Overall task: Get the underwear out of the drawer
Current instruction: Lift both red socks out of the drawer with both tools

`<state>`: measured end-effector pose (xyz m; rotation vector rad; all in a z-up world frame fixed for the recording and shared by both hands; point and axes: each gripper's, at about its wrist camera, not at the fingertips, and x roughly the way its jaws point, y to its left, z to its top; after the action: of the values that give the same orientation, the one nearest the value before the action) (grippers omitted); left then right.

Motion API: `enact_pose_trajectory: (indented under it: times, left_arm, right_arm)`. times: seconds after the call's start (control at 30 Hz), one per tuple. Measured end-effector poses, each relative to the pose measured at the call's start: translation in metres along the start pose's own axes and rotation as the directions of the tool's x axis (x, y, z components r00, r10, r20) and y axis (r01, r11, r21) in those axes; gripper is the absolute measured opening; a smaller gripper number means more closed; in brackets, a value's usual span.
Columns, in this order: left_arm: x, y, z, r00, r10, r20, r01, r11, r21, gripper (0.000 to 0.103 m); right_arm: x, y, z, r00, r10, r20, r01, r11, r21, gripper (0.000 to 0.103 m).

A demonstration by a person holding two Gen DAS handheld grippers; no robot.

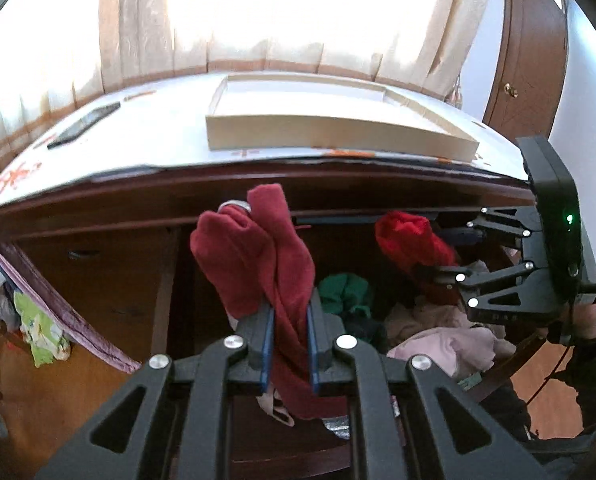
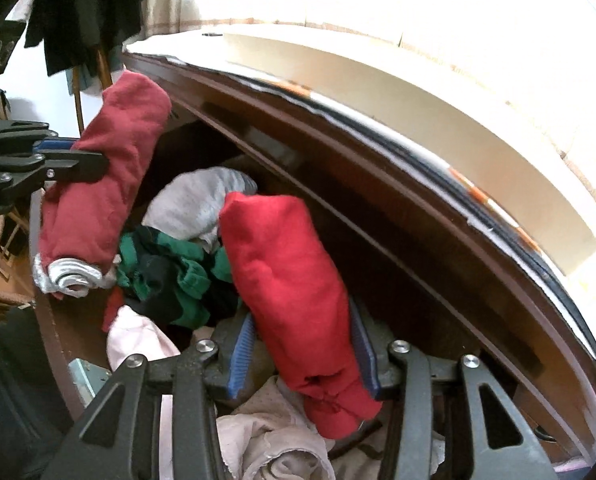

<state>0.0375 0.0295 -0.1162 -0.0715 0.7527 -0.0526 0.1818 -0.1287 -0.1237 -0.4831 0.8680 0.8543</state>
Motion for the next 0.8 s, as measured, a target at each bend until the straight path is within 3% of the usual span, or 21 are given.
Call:
enact_pose_trajectory:
  times: [0.8]
  left_arm:
    - [-0.017,-0.023,0.002,0.993,0.007,0.118,-0.017,0.996,0.084,0.011]
  right_arm:
    - [-0.057,-0.018,-0.030,0.975,0.048,0.218,-0.062,0.996,0.058,0.043]
